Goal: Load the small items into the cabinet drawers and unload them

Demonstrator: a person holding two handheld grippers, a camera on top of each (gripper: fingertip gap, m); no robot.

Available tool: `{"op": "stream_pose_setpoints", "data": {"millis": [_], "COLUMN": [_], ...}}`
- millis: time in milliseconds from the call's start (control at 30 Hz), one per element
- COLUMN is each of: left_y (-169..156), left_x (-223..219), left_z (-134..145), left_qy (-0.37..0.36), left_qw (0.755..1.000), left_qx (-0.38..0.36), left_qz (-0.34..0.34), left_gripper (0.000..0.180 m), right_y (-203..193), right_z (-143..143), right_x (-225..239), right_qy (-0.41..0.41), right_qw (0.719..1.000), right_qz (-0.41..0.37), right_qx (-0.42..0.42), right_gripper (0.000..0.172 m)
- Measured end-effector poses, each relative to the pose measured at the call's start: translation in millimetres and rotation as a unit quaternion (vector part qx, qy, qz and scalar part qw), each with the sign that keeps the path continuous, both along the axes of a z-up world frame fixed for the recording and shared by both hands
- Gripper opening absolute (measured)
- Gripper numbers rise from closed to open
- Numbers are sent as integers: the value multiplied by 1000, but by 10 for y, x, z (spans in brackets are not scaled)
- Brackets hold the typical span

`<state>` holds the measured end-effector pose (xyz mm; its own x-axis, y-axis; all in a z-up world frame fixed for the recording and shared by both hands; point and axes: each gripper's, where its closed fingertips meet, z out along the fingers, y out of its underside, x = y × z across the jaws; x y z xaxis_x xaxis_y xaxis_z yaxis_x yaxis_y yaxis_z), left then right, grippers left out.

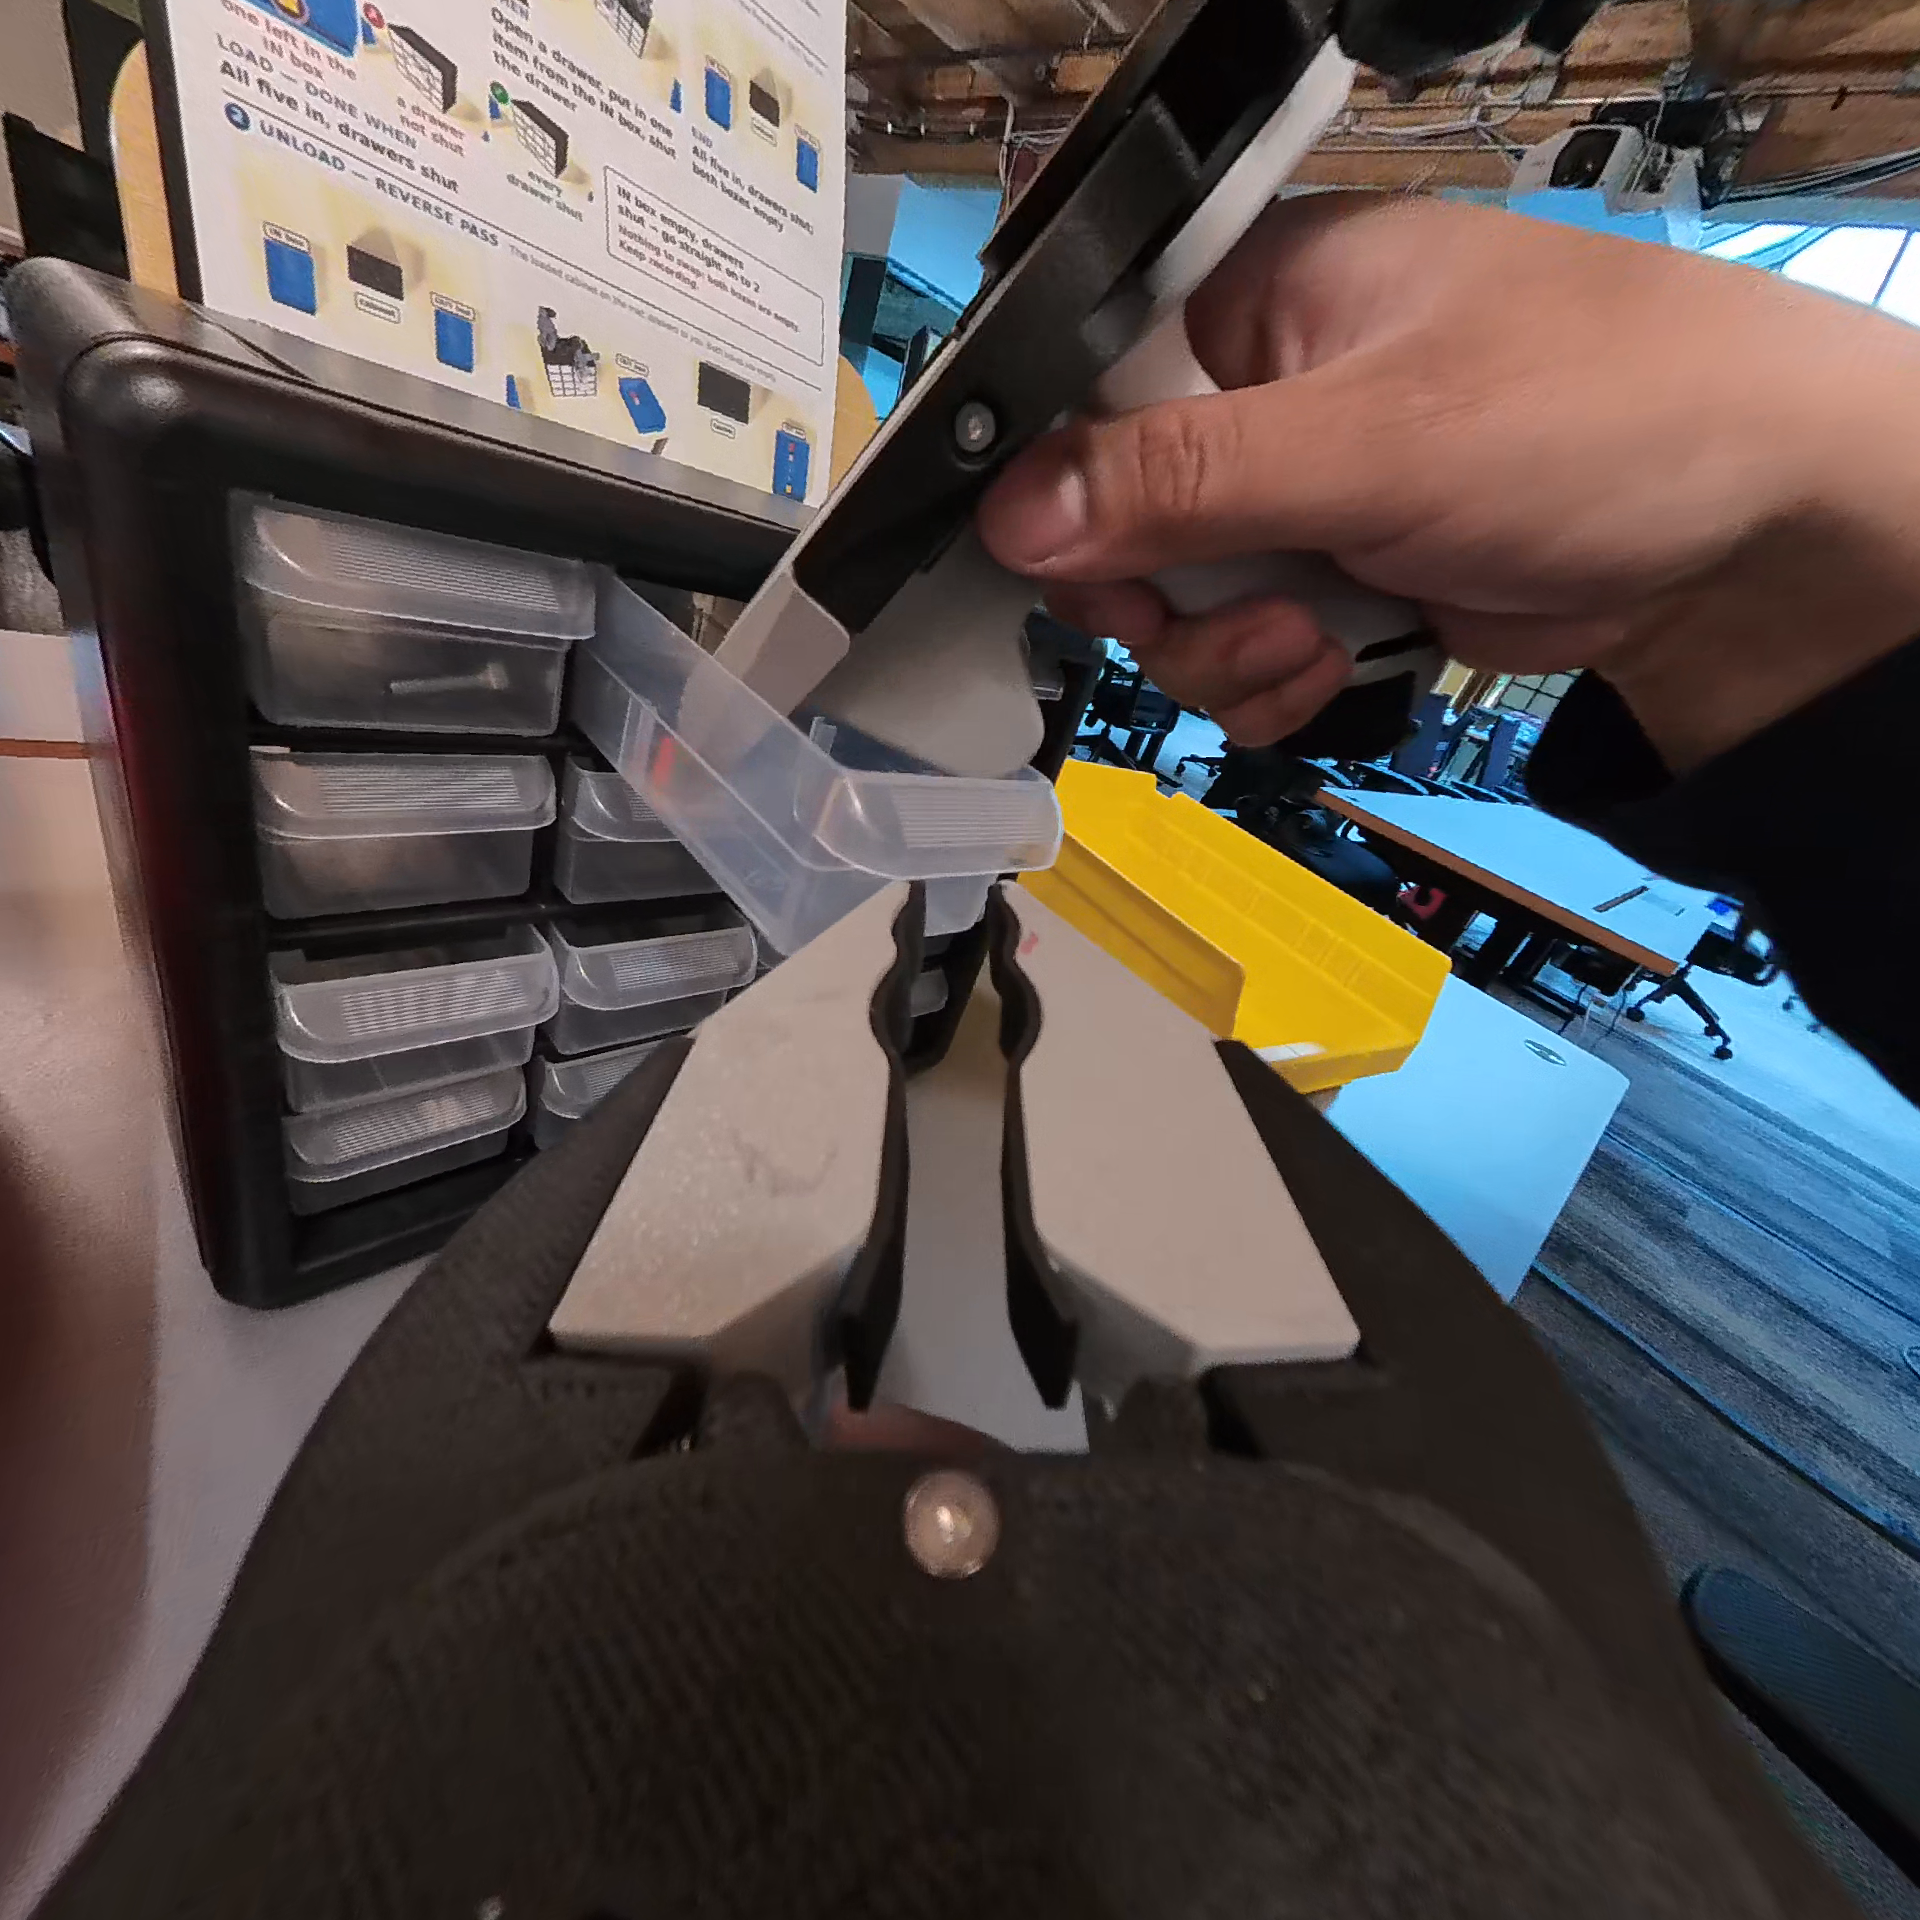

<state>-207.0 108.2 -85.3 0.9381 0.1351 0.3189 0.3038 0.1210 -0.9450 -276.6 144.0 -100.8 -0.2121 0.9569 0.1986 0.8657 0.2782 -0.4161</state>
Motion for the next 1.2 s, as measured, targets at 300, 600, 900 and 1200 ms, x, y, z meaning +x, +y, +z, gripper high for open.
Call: {"op": "stream_pose_setpoints", "data": {"millis": [300, 600, 900, 1200], "left_y": [30, 24, 43, 52], "left_x": [25, 26, 56, 79], "left_z": [-21, -8, -10, -6], "left_qy": [-1, -2, 2, 11], "left_qw": [1000, 1000, 1000, 1000], "left_qx": [-3, -1, -4, -6], "left_qz": [-3, -3, -6, -4], "left_gripper": [8, 8, 7, 7], "right_y": [25, 63, 14, -26], "right_z": [28, -11, 4, -5], "right_x": [51, 42, 53, 110], "right_qy": [-4, -13, -12, -16], "right_qw": [1000, 1000, 1000, 999], "right_qz": [0, -9, 4, 4], "right_qx": [6, 10, -9, -29], "right_gripper": [15, 18, 8, 8]}}
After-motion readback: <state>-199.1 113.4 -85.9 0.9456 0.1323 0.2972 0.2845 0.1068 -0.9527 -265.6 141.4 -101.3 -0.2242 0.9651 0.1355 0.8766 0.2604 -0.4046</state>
